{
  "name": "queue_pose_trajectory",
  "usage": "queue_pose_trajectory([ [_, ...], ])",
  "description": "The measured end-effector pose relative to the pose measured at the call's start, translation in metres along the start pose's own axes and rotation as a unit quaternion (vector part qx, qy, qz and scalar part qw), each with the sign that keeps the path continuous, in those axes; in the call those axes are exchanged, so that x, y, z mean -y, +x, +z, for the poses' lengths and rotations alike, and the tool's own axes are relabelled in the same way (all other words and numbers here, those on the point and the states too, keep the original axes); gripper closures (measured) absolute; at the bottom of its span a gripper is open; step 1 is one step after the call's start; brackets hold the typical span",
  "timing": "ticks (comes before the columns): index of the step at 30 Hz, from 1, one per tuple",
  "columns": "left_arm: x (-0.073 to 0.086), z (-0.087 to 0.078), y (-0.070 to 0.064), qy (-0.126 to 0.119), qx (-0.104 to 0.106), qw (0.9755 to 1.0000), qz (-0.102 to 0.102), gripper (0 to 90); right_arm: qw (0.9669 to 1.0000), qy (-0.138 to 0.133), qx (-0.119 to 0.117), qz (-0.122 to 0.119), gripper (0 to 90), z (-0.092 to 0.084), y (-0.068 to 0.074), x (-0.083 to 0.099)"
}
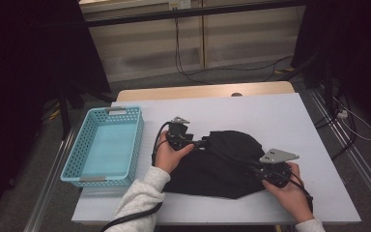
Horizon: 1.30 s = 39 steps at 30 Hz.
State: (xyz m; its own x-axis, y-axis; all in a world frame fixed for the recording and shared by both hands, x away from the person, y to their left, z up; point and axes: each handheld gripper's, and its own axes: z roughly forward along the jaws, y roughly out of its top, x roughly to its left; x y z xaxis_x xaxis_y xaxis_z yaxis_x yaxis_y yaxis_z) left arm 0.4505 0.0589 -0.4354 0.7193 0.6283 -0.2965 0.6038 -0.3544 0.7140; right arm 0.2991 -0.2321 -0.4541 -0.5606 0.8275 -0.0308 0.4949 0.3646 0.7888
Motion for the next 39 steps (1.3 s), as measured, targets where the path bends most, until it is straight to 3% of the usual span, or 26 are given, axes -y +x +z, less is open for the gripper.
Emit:
queue_pose_trajectory([
  [1,0.0,0.004,0.001,-0.001,0.012,0.9999,-0.008,38.8,1.0,-0.001,0.001,-0.001,80.0,0.0,0.001,0.0],
  [3,0.0,0.012,0.001,0.011,0.009,0.9999,0.004,46.3,1.0,-0.004,0.002,-0.002,79.9,-0.001,0.001,0.0],
  [6,0.0,0.019,-0.001,0.018,0.021,0.9996,-0.001,55.9,1.0,-0.006,0.004,-0.002,79.2,-0.003,0.003,0.0],
  [8,-0.001,0.02,-0.003,0.027,0.023,0.9994,0.0,71.3,1.0,-0.007,0.004,-0.003,76.7,-0.002,0.004,-0.001],
  [11,-0.003,0.019,-0.004,0.038,0.029,0.9989,0.0,87.3,0.9999,-0.006,0.005,-0.007,71.6,0.0,0.006,-0.002],
  [13,-0.005,0.016,-0.002,0.041,0.037,0.9985,-0.004,88.2,0.9999,-0.007,0.005,-0.007,65.1,0.002,0.008,-0.003],
  [18,-0.007,-0.005,0.005,0.027,0.026,0.9992,-0.012,88.7,0.9998,-0.005,0.014,-0.012,43.8,0.004,0.015,-0.006],
  [26,-0.003,-0.031,0.013,0.022,0.006,0.9996,-0.017,88.8,0.9993,0.006,0.026,-0.025,33.1,0.009,0.022,-0.005],
  [33,0.006,-0.061,0.024,0.005,-0.023,0.9995,-0.019,88.8,0.9976,0.019,0.04,-0.054,35.3,0.008,0.026,-0.003],
  [37,0.016,-0.073,0.023,0.016,-0.039,0.9991,-0.005,88.8,0.9977,0.011,0.053,-0.041,40.3,0.002,0.02,-0.004],
  [39,0.021,-0.078,0.023,0.012,-0.042,0.9989,-0.014,88.9,0.9978,0.005,0.056,-0.034,41.3,-0.002,0.016,-0.004],
])
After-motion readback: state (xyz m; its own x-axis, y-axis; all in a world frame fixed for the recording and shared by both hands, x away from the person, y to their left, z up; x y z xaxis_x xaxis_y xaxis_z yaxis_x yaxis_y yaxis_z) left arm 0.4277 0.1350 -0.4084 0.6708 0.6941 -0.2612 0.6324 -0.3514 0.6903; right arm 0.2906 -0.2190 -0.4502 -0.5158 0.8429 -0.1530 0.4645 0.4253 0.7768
